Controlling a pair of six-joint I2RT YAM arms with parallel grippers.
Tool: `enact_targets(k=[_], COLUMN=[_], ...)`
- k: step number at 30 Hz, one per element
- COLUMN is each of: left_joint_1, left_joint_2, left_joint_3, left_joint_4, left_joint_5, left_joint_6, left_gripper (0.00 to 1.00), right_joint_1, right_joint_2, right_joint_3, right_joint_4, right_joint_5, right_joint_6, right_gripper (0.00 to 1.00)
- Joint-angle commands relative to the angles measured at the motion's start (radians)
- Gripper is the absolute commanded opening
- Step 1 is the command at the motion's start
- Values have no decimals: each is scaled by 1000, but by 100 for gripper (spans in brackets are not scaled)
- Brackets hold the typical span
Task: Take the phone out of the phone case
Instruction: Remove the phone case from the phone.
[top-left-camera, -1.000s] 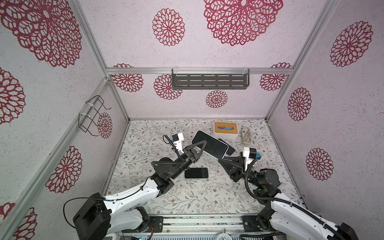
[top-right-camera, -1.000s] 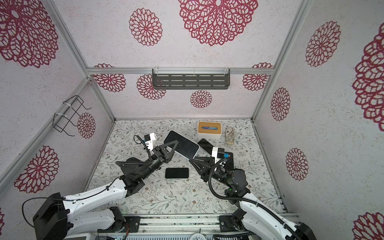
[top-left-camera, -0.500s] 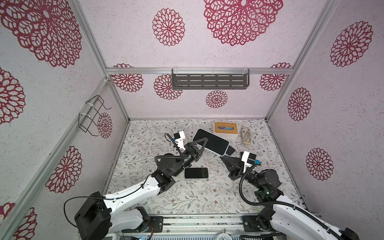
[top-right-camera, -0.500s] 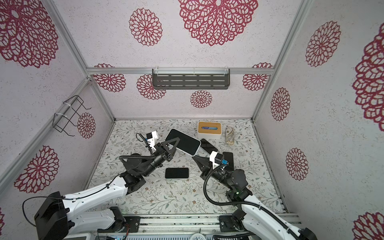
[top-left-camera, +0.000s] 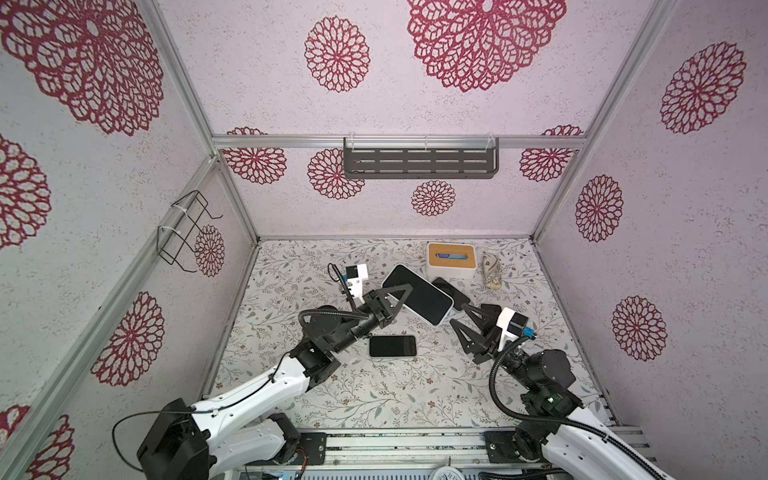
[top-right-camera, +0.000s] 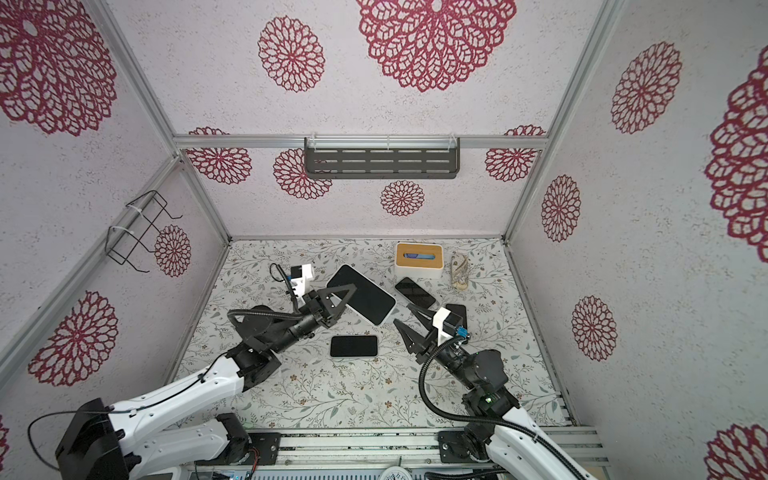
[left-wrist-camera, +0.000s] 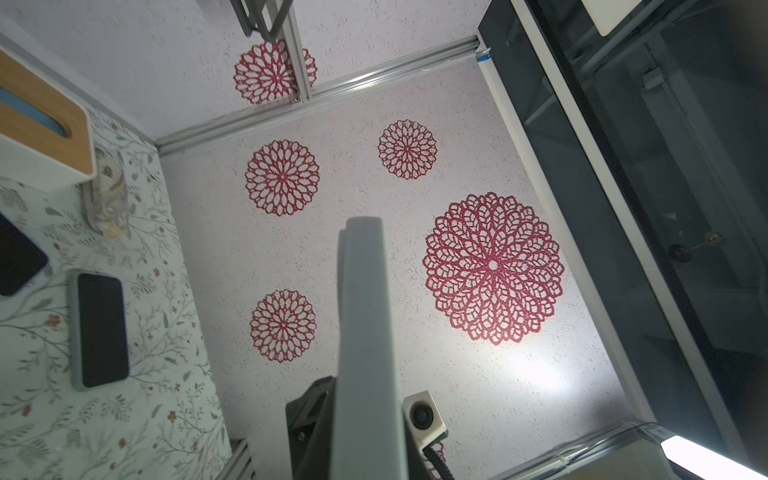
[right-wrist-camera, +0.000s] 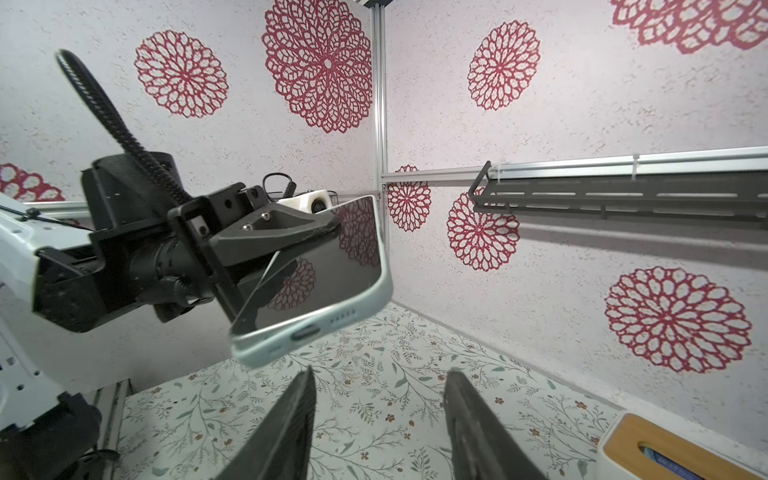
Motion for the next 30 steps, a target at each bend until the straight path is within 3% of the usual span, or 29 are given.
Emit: enact_targets(k=[1,3,5,7,10,21,30], left_joint_1=[72,93,99,118,124,129,129], left_joint_2=[-76,-88,-80,-59,-23,-4,24], left_joint_3=[168,292,407,500,609,667,649], left_joint_4=[-308,-640,-923,-1136,-1360,-1316,-1246], left_joint_5=[301,365,425,438,411,569,623], left_joint_6=[249,484,697,832,979,1098,1103], left_gripper=[0,0,0,0,0,0,0], right_joint_1=[-10,-10,-11,-11,-9,13,75], right_joint_2=[-47,-24,28,95,160,263,301], right_joint_3=[60,98,153,217,274,205,142], right_joint_4=[-167,-199,-236,-293,-337,-21,152], right_joint_5=[3,-84,-198,-267,-340,-564,-565], right_joint_6=[12,33,45,48,50,239,312], right_gripper=[67,70,84,90,89,73,56])
